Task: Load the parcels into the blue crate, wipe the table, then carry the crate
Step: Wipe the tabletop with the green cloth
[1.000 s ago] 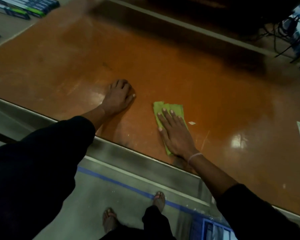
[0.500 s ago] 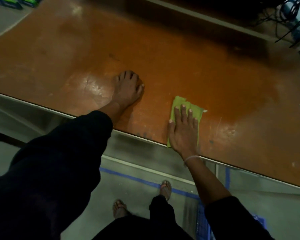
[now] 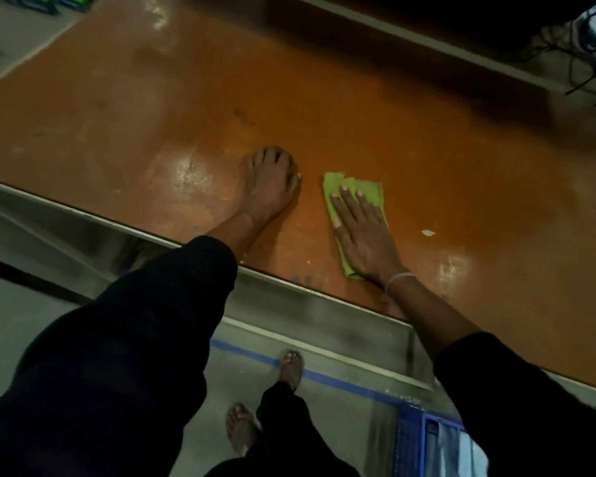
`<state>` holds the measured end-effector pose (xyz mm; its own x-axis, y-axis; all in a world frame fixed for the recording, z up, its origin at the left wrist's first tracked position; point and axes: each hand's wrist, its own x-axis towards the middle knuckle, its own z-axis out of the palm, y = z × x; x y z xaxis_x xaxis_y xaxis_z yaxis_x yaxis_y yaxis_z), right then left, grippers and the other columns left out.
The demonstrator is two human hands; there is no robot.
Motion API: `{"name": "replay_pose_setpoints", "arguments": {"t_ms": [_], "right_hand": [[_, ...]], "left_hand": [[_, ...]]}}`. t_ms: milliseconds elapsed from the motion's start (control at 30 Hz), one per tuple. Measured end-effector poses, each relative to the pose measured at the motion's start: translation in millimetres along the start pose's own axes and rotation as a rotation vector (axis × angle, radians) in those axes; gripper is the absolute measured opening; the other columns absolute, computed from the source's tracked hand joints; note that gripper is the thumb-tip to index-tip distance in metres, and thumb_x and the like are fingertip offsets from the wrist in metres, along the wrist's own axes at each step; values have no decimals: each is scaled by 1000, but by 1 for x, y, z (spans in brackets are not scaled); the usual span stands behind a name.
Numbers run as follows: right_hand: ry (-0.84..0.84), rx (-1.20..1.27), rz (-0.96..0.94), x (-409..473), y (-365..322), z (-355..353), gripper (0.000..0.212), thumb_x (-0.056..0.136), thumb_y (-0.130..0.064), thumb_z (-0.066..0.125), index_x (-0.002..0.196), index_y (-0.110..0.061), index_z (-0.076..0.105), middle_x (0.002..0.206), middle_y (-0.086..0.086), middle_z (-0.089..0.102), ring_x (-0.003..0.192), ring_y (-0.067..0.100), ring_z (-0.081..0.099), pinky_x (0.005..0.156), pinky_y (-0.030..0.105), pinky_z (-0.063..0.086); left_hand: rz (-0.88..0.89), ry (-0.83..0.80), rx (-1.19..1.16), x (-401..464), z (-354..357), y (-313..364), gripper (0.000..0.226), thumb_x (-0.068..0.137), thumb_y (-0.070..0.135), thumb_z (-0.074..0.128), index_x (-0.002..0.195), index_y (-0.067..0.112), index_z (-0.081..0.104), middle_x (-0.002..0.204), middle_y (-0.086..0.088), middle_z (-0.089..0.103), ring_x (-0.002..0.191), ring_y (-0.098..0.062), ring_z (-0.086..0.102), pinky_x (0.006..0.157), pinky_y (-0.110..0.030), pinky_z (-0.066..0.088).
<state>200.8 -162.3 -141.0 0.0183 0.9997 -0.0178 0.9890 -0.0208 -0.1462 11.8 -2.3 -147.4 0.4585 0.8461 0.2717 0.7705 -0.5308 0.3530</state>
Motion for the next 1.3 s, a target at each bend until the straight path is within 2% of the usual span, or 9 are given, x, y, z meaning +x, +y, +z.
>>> {"name": "replay_pose_setpoints", "arguments": {"t_ms": [133,300,467,633,767,900,1067,1200,1300], "right_hand": [[46,-16,393,48,19,-1,59,103,-45,16,159,-24,13,167,2,3,153,31,4,122,52,10],[-13,15,-53,68,3,0,55,106,-48,17,159,-32,9,167,-7,-1,154,22,-4,124,46,3],[14,14,290,122,17,-4,59,104,-48,12,159,-27,9,167,-2,-1,154,26,-2,123,50,5],[-27,14,-87,144,22,-6,55,106,-50,13,159,-32,9,167,-8,-2,154,20,-5,124,46,3],[21,9,235,182,32,-9,59,104,-46,14,159,-27,11,167,-1,0,154,27,-2,123,50,6],[-7,23,-58,193,33,-9,56,106,-49,12,159,-30,10,167,-6,-1,154,21,-4,123,43,0],[41,26,258,237,39,-7,60,103,-46,14,159,-26,12,167,-1,2,154,26,0,124,48,5],[-9,22,-66,251,44,-10,58,105,-50,10,159,-30,9,167,-7,-2,154,20,-4,124,43,0],[29,29,112,279,63,-14,58,104,-47,11,159,-28,11,167,-2,2,154,24,0,124,47,4]], "left_hand": [[5,30,-37,-5,0,-9,36,100,40,51,120,12,59,132,-15,51,123,-36,43,101,-46,37],[45,-4,-119,3,0,-21,42,96,44,59,124,13,58,135,-14,48,127,-36,40,104,-45,36],[56,-56,-31,24,-15,-51,51,96,54,54,126,13,58,135,-14,48,129,-36,40,105,-48,38],[45,-76,29,34,-27,-79,59,98,60,44,128,12,56,135,-14,48,129,-36,39,105,-50,36],[28,-80,114,48,-29,-90,62,96,64,36,128,14,55,135,-13,49,128,-36,41,100,-50,36],[17,-70,126,67,-24,-97,55,99,59,41,130,15,53,136,-13,48,127,-36,42,99,-49,36],[32,-49,167,83,-19,-98,52,101,58,40,131,16,51,137,-10,46,126,-34,42,99,-48,38],[34,-36,200,86,-14,-100,51,102,57,39,131,17,52,137,-9,47,126,-34,43,97,-48,37],[17,-34,212,86,-12,-100,52,102,57,38,131,17,52,138,-8,47,125,-34,44,95,-47,36]]}}
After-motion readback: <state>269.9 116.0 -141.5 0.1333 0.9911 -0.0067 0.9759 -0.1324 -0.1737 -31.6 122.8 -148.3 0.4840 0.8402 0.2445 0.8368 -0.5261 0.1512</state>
